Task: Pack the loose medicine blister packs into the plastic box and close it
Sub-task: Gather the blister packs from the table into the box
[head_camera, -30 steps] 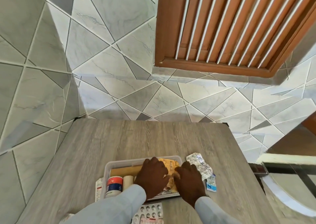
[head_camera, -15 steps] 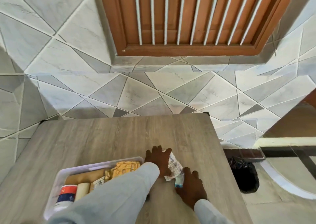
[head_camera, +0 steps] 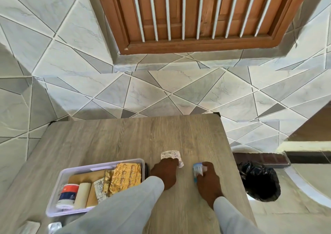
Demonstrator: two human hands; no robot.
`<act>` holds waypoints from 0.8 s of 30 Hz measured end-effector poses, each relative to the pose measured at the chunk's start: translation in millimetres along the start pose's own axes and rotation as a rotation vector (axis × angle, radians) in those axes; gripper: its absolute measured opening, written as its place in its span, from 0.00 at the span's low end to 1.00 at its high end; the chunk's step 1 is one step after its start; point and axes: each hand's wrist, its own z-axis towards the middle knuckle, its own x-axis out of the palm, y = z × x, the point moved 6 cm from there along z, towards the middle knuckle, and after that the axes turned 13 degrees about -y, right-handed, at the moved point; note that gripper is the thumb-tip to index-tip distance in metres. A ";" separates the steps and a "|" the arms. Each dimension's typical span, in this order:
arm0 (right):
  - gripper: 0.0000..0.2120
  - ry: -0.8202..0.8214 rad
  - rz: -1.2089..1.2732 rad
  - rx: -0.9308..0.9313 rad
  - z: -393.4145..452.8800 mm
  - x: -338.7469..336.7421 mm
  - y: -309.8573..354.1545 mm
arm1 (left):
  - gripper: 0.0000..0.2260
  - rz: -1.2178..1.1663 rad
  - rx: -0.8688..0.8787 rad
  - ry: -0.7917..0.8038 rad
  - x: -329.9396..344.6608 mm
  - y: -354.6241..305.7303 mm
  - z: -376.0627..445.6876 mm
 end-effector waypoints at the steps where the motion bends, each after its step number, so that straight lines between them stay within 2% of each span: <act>1: 0.14 -0.035 0.043 0.005 1.3 -3.3 4.6 | 0.24 -0.044 0.007 -0.049 -6.7 -1.1 -1.7; 4: 0.11 -0.125 0.194 0.010 1.6 -7.8 28.9 | 0.24 -0.065 0.087 -0.238 -39.4 -3.4 -14.5; 7: 0.08 -0.139 0.312 -0.035 -9.4 1.0 62.0 | 0.25 -0.093 0.181 -0.457 -73.7 14.3 -39.4; 11: 0.10 0.072 0.358 -0.090 -52.5 51.2 100.7 | 0.26 -0.055 0.193 -0.723 -95.1 90.5 -88.8; 12: 0.11 0.130 0.338 -0.120 -66.0 66.5 106.6 | 0.29 -0.015 0.169 -0.723 -88.8 111.0 -100.9; 15: 0.11 0.240 0.240 -0.220 -106.2 108.0 118.9 | 0.38 -0.014 0.097 -0.596 -60.8 154.0 -131.7; 17: 0.11 0.268 0.155 -0.266 -127.2 130.5 122.1 | 0.36 0.031 0.109 -0.488 -42.9 172.2 -140.8; 20: 0.09 0.259 -0.092 -0.373 -142.7 148.2 116.0 | 0.28 0.070 0.193 -0.337 -33.7 181.6 -138.6; 22: 0.17 0.222 -0.324 -0.485 -151.5 154.2 113.2 | 0.25 0.034 0.171 -0.243 -37.5 186.6 -139.1; 24: 0.19 0.162 -0.472 -0.558 -159.2 154.7 115.3 | 0.23 0.046 0.185 -0.243 -43.3 186.6 -137.0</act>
